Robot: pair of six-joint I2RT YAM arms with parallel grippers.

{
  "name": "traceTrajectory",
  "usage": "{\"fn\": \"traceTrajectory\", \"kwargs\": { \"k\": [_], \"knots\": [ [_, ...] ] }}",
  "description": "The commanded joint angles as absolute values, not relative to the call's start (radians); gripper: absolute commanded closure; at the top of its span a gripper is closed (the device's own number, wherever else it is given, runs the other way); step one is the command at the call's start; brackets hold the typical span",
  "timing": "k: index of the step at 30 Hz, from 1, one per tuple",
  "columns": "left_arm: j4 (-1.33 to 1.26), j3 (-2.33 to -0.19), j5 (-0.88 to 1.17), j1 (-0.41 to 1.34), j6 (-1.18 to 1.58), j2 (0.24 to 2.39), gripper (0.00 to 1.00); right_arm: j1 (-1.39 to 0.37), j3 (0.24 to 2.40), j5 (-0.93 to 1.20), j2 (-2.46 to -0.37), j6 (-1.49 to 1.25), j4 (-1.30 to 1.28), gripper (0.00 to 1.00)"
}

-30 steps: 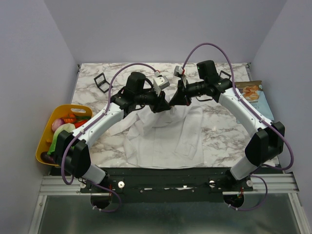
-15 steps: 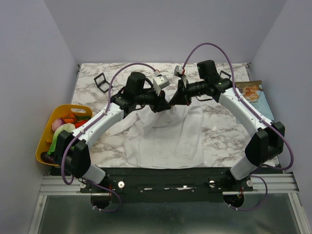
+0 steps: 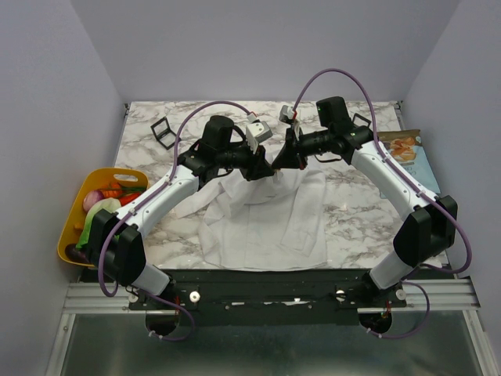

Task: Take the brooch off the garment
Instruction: Remove the brooch from the clothes.

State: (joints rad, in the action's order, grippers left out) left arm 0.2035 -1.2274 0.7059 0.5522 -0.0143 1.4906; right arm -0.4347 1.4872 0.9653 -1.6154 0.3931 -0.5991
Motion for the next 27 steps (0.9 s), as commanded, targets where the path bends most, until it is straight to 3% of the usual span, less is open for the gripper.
{"fn": "traceTrajectory", "kwargs": {
  "k": [1, 27],
  "knots": [
    [0.178, -1.224, 0.653, 0.549, -0.023, 1.479, 0.68, -0.436, 1.474, 0.986, -1.595, 0.391, -0.614, 0.99],
    [0.183, -1.224, 0.641, 0.549, -0.028, 1.477, 0.62, -0.437, 1.47, 0.965, -1.586, 0.399, -0.612, 1.0]
  ]
}}
